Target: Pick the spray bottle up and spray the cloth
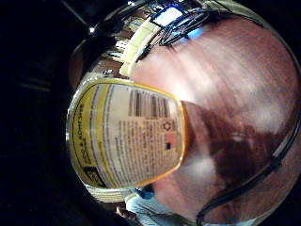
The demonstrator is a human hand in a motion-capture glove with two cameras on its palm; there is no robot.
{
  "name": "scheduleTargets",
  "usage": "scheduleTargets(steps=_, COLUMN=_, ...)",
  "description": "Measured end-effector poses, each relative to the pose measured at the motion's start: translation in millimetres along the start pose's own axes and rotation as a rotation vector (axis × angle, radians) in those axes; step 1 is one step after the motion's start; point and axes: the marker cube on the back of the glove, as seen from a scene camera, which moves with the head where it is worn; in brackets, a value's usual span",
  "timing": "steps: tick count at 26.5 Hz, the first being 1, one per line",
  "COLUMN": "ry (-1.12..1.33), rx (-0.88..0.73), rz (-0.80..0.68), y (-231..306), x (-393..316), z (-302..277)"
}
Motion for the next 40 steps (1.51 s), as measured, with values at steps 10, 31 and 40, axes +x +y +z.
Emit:
scheduleTargets(steps=10, ry=-0.007, rx=-0.01, rz=-0.009, y=-21, x=3, z=-3)
scheduleTargets(steps=31, ry=-0.074, rx=0.014, rz=0.003, y=-29, x=2, z=-3)
scheduleTargets(steps=40, ry=-0.128, rx=0.005, rz=0.009, y=-36, x=-15, z=-4)
